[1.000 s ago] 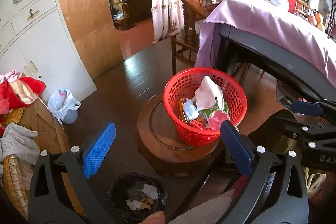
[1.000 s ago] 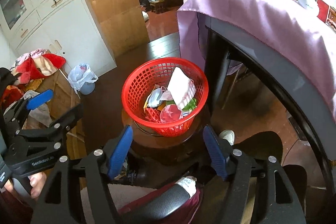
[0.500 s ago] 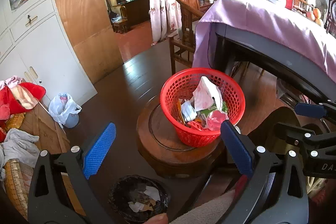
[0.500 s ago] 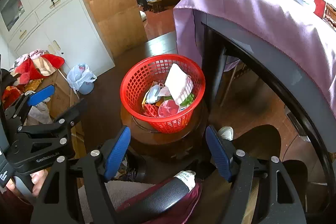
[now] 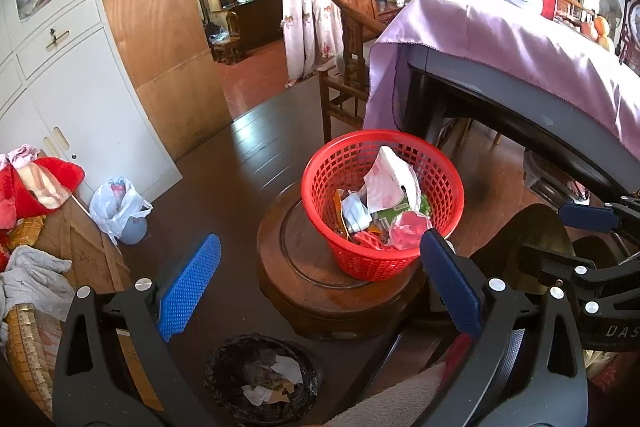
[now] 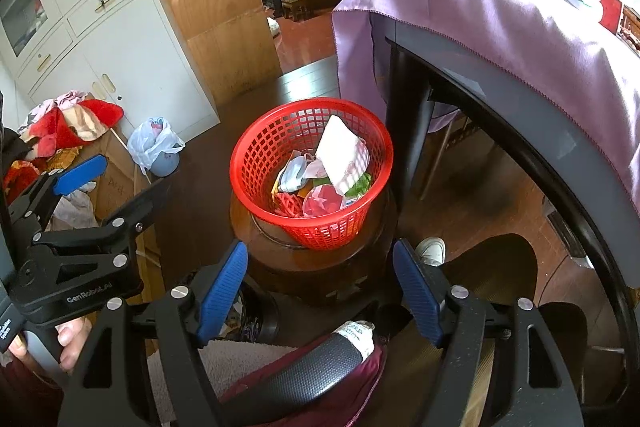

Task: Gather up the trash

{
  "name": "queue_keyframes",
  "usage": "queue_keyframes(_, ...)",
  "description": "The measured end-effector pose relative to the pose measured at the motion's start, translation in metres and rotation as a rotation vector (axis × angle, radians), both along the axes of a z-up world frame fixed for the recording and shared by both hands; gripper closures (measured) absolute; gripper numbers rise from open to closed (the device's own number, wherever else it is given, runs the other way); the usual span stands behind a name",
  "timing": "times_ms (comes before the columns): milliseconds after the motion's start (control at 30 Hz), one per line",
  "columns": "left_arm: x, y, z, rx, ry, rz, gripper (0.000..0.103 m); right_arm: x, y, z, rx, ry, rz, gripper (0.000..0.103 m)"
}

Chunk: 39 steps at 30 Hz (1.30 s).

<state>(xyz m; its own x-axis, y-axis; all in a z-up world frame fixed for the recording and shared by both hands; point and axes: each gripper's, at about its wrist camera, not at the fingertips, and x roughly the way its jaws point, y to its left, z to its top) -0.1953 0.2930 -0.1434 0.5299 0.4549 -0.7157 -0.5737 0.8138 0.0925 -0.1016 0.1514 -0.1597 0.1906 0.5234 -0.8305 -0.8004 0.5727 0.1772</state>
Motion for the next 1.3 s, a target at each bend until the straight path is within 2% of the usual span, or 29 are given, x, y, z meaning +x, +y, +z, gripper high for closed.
queue_keyframes(1300,0.0013,-0.0027,-0.0023,0.0,-0.003,-0.017,0.007,-0.003,-0.0013,0.0027,0.002,-0.006,-0.002,0.029)
